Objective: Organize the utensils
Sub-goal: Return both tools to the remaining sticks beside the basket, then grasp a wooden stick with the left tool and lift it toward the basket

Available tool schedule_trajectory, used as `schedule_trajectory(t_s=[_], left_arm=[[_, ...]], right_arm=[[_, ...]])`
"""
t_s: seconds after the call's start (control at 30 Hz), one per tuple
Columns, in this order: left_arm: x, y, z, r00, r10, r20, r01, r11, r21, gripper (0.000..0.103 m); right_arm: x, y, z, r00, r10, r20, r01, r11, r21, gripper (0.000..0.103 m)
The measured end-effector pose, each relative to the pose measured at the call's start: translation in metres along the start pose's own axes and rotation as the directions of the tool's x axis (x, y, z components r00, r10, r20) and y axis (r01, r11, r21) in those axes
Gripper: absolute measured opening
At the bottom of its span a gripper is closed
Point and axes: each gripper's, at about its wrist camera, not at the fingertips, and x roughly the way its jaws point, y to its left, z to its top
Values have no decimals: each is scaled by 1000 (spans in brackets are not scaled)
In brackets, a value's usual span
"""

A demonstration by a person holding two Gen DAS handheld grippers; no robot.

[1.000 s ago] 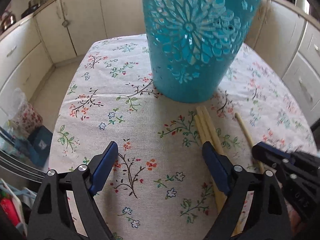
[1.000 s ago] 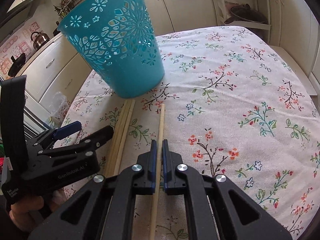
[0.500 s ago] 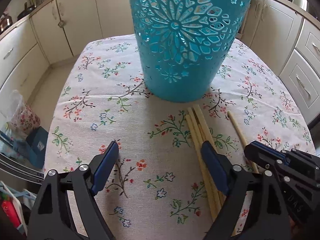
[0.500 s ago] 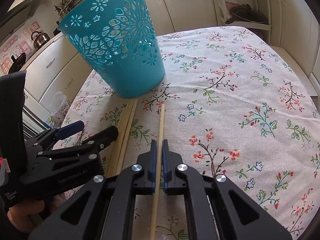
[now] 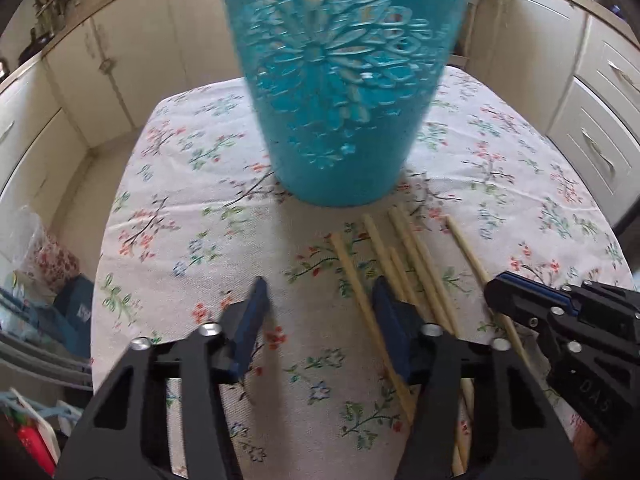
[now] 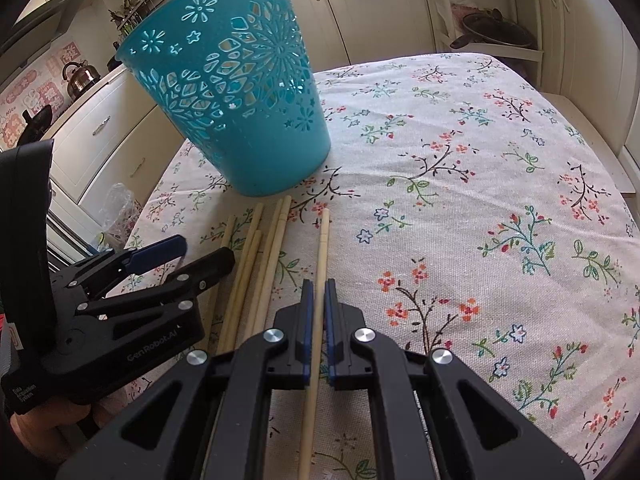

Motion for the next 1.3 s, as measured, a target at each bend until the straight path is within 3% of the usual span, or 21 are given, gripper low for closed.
schedule_trajectory(t_s=[0.07, 0.17, 0.27, 0.47, 0.57, 0.6, 0.7, 0.73, 0.83, 0.93, 1.07, 1.23, 1.3], left_arm=[[0, -6, 2, 999, -37, 5, 37, 998, 57, 20], [1, -11, 4, 996, -92, -8, 92, 987, 129, 8], [-1, -9, 5, 991, -128, -36, 133, 975, 177, 6], [3, -2, 8, 998, -42, -55, 50, 988, 148, 12], [4, -8, 7, 998, -23, -51, 32, 983, 182, 5], [2, -8, 5, 998, -30, -54, 39, 982, 185, 5], [-17, 2, 2, 986, -158, -60, 164, 981, 108, 4], [-31, 6, 2, 976, -213, -37, 216, 972, 96, 4], [-87, 20, 14, 918, -389, 83, 382, 920, 89, 5], [-134, 37, 45, 869, -428, 247, 418, 903, 96, 5], [-166, 61, 102, 804, -331, 494, 382, 924, -4, 5], [-155, 74, 156, 746, -175, 642, 351, 923, -156, 5], [-146, 73, 169, 735, -112, 669, 324, 925, -201, 5]], right_arm=[[0, 0, 0, 1000, 0, 0, 0, 1000, 1, 6], [0, 0, 0, 1000, 0, 0, 0, 1000, 0, 6], [0, 0, 0, 1000, 2, 0, -2, 1000, 3, 6], [0, 1, 0, 1000, -2, 1, 2, 1000, -3, 6], [0, 0, 0, 1000, 4, 5, -4, 1000, -2, 6], [0, 0, 0, 1000, 6, 6, -6, 1000, 0, 6], [-1, -1, 0, 1000, 11, 8, -11, 1000, 4, 6], [-1, -1, 0, 1000, 11, 9, -11, 1000, 5, 6], [-1, 0, 0, 1000, 8, 9, -8, 1000, 4, 6], [0, -1, 1, 1000, 8, 11, -8, 1000, 7, 6], [1, 1, 1, 1000, 5, 14, -6, 1000, 6, 6], [1, -1, 1, 1000, 17, 18, -17, 1000, 12, 6], [0, -3, 0, 1000, 24, 18, -25, 1000, 19, 6]])
